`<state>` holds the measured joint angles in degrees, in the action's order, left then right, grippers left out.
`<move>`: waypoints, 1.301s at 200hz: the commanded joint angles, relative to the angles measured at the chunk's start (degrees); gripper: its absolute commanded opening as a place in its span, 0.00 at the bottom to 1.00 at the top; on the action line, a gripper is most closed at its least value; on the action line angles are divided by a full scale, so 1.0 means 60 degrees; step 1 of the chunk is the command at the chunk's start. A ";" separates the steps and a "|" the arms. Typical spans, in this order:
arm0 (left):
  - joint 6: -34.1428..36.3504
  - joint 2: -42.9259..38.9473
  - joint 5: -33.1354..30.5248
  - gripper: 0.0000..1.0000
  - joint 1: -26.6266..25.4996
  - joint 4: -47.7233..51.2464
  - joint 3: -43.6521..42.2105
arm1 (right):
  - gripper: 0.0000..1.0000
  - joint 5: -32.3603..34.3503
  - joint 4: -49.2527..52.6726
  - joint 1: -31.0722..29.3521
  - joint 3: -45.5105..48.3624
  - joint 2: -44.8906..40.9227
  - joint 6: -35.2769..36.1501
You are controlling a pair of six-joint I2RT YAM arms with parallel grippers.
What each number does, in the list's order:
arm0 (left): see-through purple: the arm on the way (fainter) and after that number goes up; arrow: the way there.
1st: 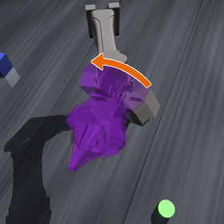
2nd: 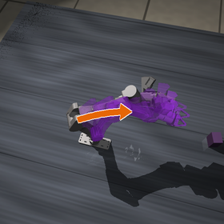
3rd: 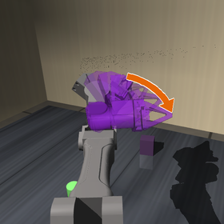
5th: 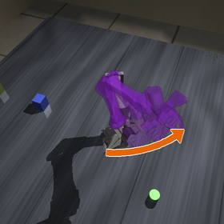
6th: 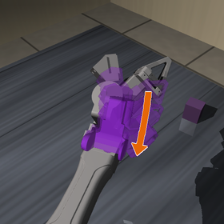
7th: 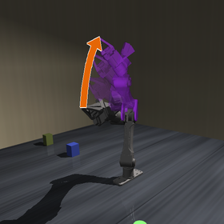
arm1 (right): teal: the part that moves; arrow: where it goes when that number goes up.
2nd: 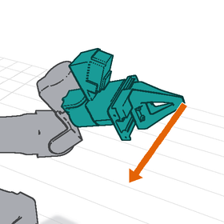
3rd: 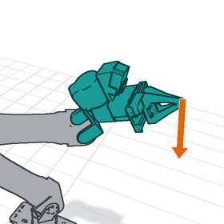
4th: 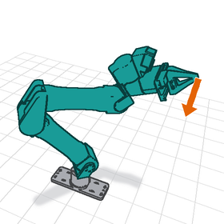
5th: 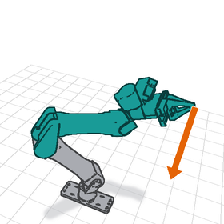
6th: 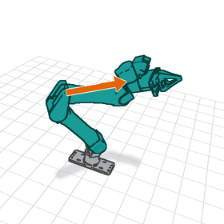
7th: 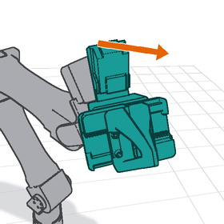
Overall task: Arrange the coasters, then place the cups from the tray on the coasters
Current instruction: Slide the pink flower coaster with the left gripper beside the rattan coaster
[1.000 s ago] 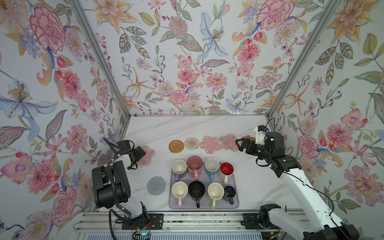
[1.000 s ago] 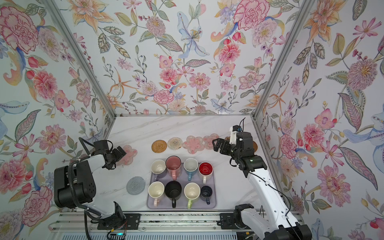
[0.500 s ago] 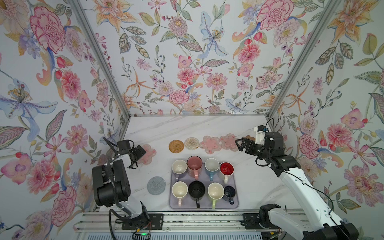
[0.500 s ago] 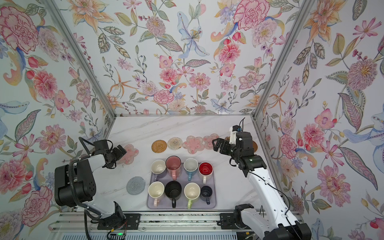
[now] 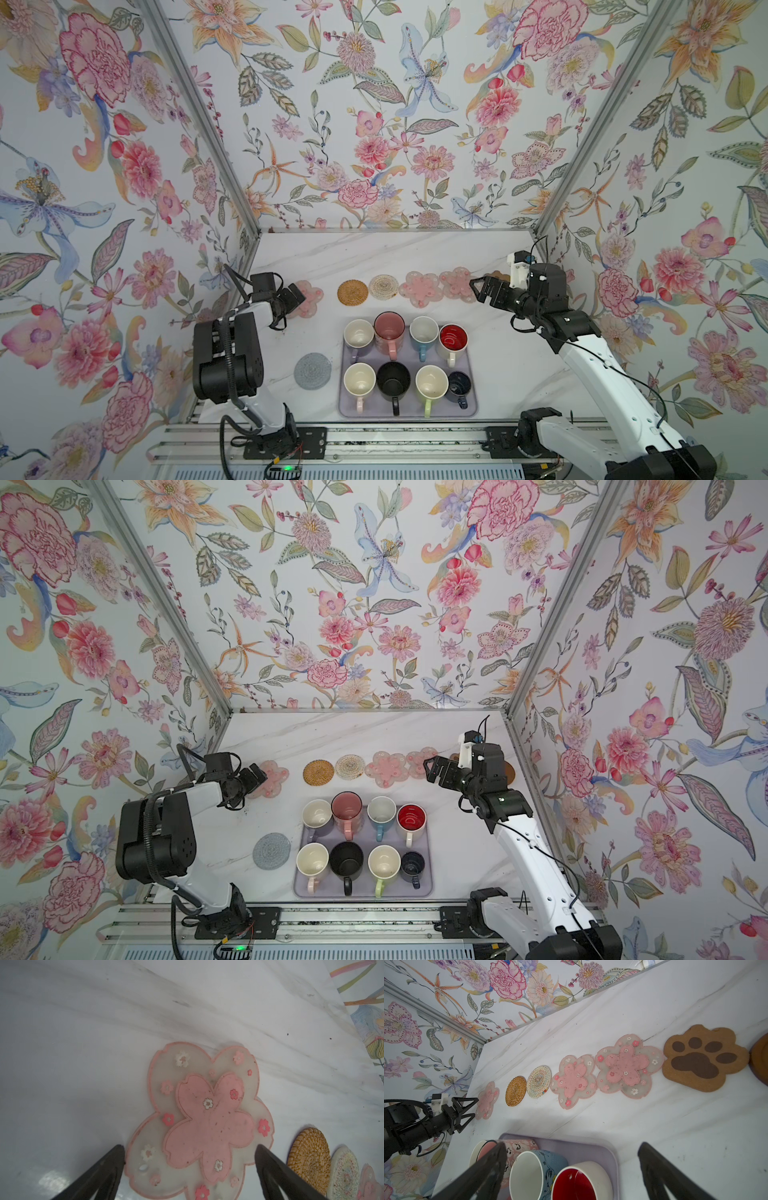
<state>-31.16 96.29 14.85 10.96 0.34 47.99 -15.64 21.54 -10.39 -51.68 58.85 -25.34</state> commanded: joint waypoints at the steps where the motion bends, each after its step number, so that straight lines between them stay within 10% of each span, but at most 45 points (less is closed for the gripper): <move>1: -0.0110 0.0341 0.0190 0.99 -0.0265 0.0361 0.0339 | 0.99 -0.0077 -0.0089 0.0058 -0.0137 -0.0051 -0.0121; 260: 0.1194 0.1498 -0.1582 0.99 -0.0987 0.2003 0.2735 | 0.99 -0.0012 0.0155 0.0094 -0.0247 -0.0315 -0.0137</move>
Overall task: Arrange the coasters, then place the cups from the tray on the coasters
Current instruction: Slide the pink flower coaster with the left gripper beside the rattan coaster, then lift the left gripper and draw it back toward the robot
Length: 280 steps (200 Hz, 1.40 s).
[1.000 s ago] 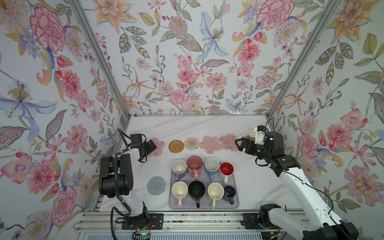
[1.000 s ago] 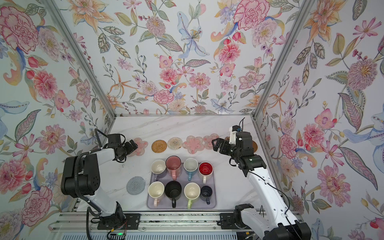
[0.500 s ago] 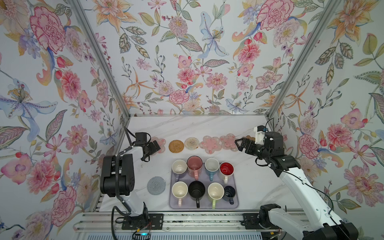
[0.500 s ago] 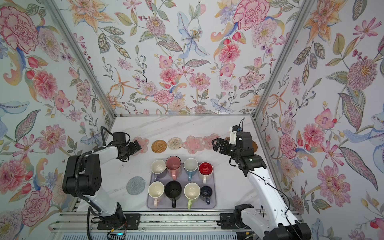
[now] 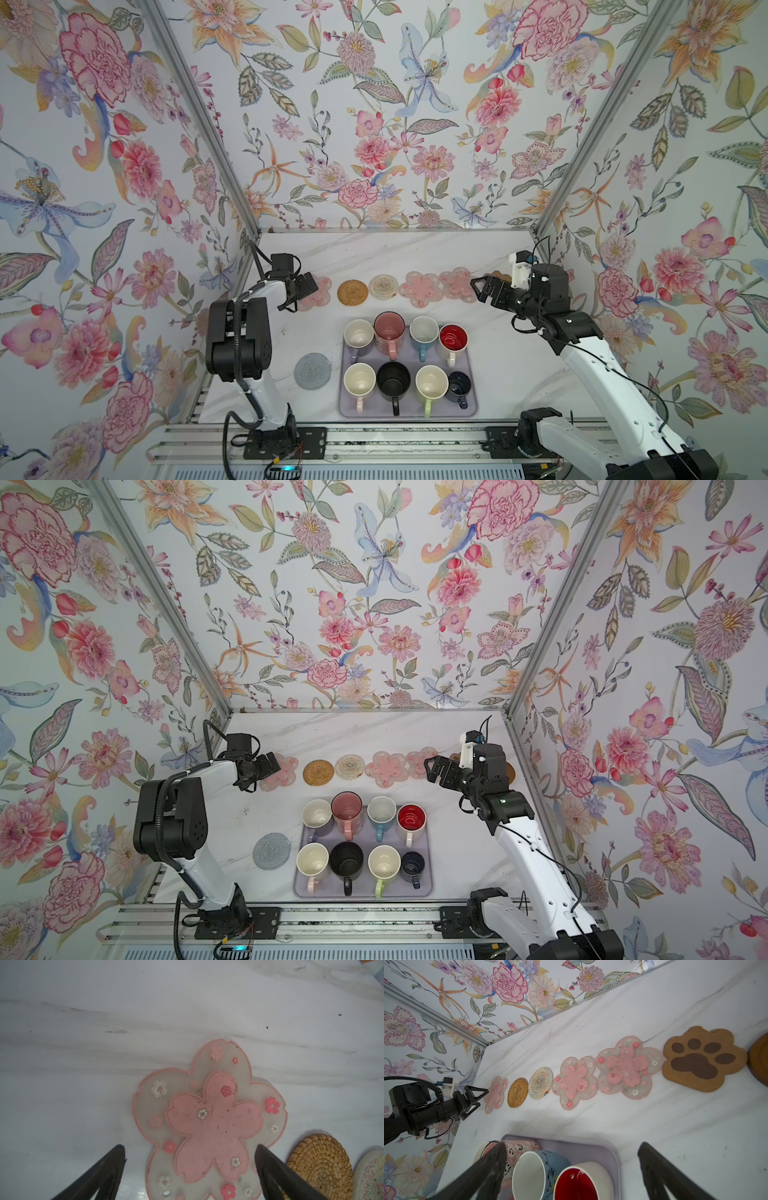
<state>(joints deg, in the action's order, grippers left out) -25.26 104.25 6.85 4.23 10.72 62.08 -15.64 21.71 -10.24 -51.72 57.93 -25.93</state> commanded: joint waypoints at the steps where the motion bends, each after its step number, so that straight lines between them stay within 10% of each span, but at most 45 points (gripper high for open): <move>1: 0.0210 0.0180 -0.0256 0.99 0.0147 0.0276 0.0387 | 0.99 -0.0007 0.0129 0.0067 -0.0241 -0.0163 -0.0041; 280: 0.0255 0.1917 0.0381 0.99 0.0073 0.0501 0.2273 | 0.99 -0.0008 0.0204 0.0093 -0.0392 -0.0133 -0.0127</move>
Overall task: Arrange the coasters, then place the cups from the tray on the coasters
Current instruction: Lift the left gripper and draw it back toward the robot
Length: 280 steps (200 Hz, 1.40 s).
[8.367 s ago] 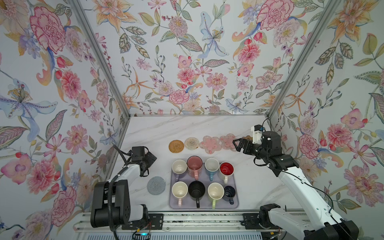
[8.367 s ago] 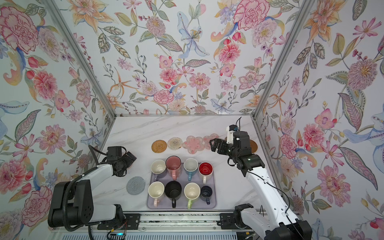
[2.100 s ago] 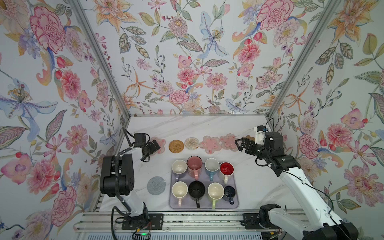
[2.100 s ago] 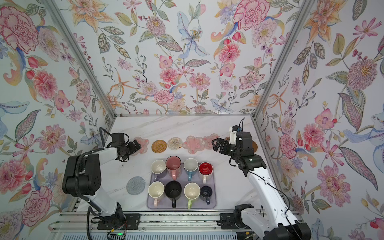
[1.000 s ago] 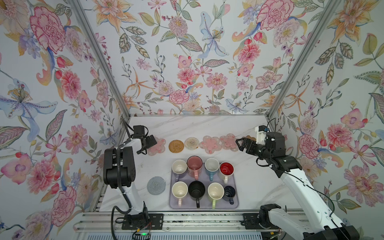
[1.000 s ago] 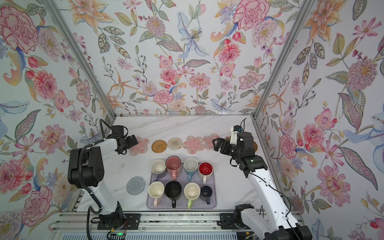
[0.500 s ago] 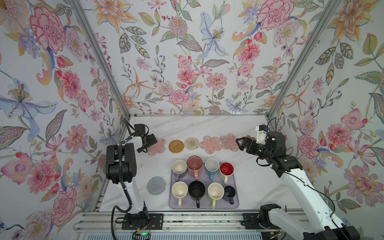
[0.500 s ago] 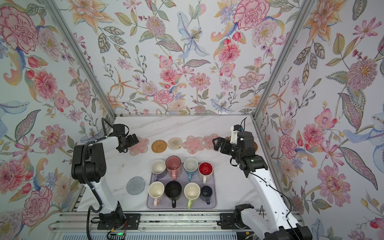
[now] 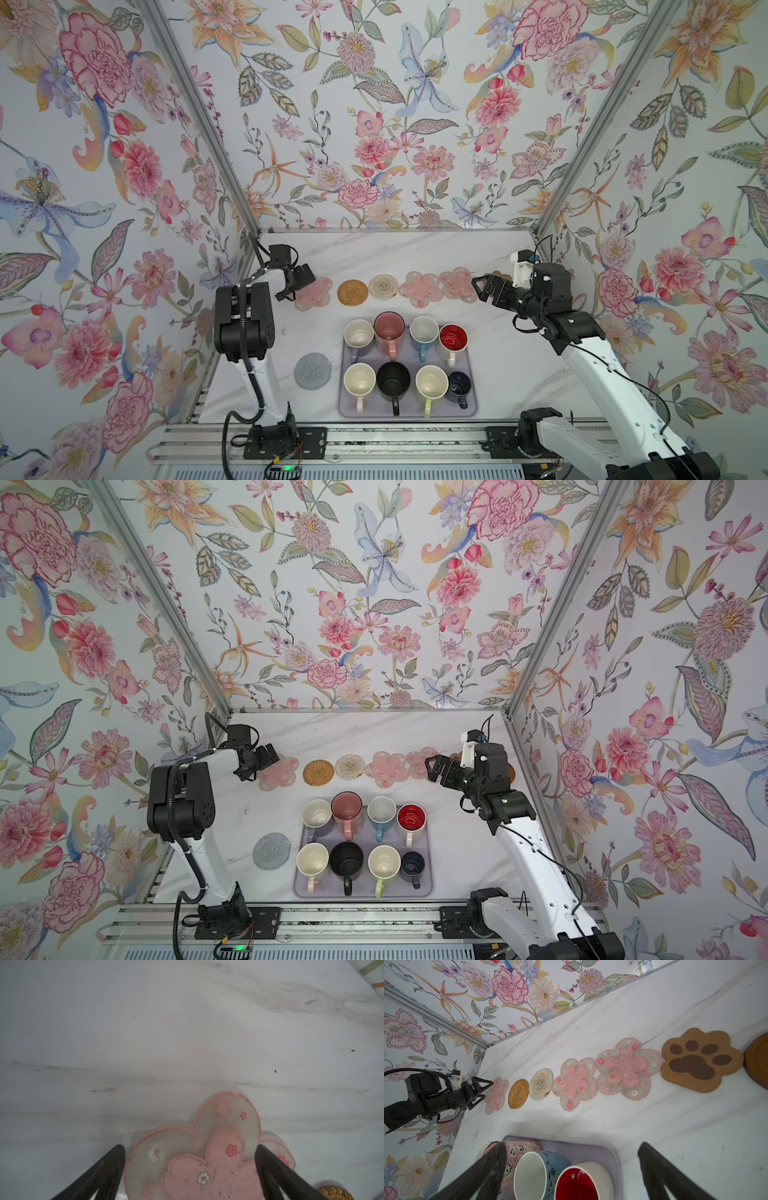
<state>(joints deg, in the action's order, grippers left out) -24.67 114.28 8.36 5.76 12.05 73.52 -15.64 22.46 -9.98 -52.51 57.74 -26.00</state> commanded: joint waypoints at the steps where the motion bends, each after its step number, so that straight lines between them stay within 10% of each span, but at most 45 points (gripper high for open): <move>1: 0.0163 0.0245 0.0130 0.99 -0.0183 0.0285 0.0378 | 0.99 -0.0005 0.0080 0.0051 -0.0266 -0.0093 -0.0118; 118: 0.0239 -0.1067 -0.0221 0.99 -0.0570 0.0501 -0.0101 | 0.99 -0.0020 0.0106 0.0060 -0.0286 -0.0187 -0.0144; 184: -0.0390 -0.4940 -0.1003 0.99 -0.0810 0.1920 -0.1802 | 0.99 -0.0076 0.0037 0.0052 -0.0108 -0.0189 -0.0066; 280: -0.3321 -1.0632 -0.2314 0.99 -0.3456 0.4567 -0.5692 | 0.99 0.0027 0.0003 0.0141 -0.0257 0.0364 0.0282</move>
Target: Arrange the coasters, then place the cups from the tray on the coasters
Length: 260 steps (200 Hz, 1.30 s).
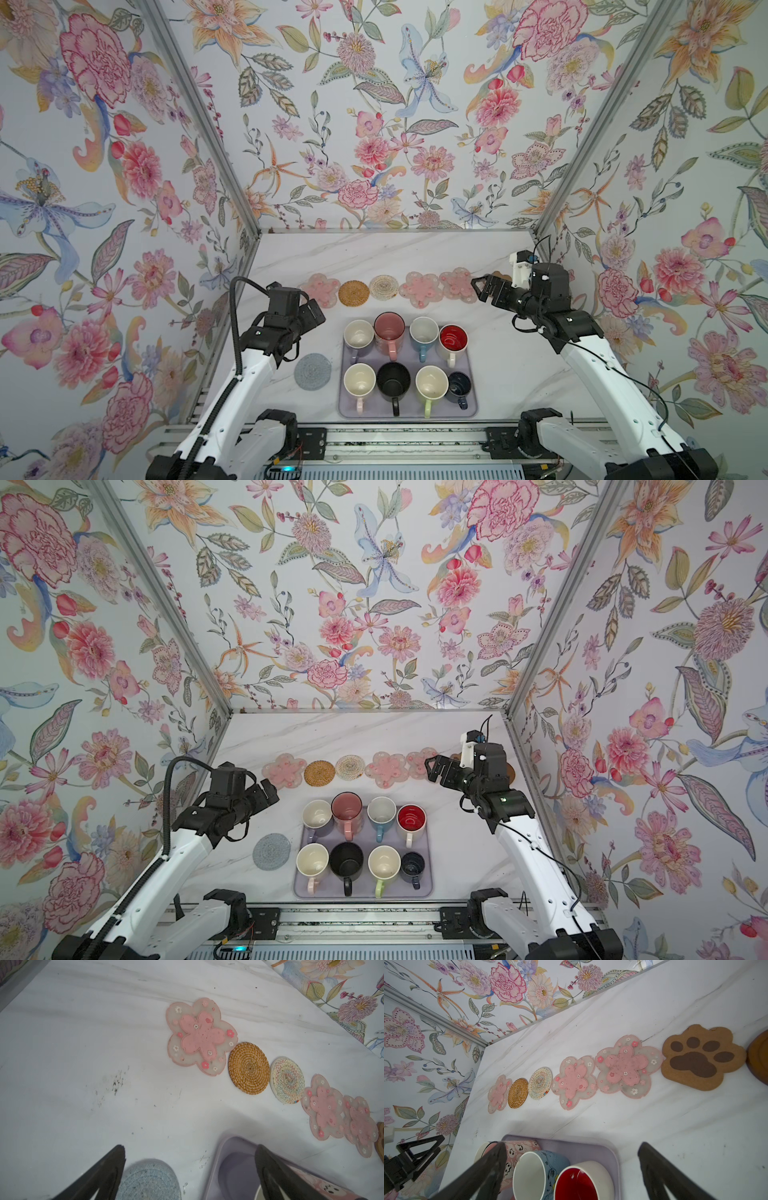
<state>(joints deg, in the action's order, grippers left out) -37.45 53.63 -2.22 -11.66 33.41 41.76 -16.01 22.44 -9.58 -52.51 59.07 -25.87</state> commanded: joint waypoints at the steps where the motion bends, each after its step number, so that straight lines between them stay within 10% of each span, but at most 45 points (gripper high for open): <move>1: -0.1239 -0.0548 -0.0559 0.99 -0.0571 0.1023 -0.0420 | 0.99 0.0082 0.0009 0.0074 -0.0264 0.0143 0.0264; 82: -0.3368 -0.0596 -0.0668 0.99 -0.2308 0.0501 -0.1719 | 0.99 -0.0055 -0.0048 0.0074 -0.0192 0.0051 0.0140; 260: -0.4484 0.1619 -0.0715 0.99 -0.2386 -0.2168 -0.3190 | 0.99 -0.0100 0.0084 0.0059 -0.0170 -0.0249 0.0020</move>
<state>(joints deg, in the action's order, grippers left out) -62.67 60.36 -5.10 -25.91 20.18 24.62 -16.10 22.46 -9.28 -52.51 58.70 -25.71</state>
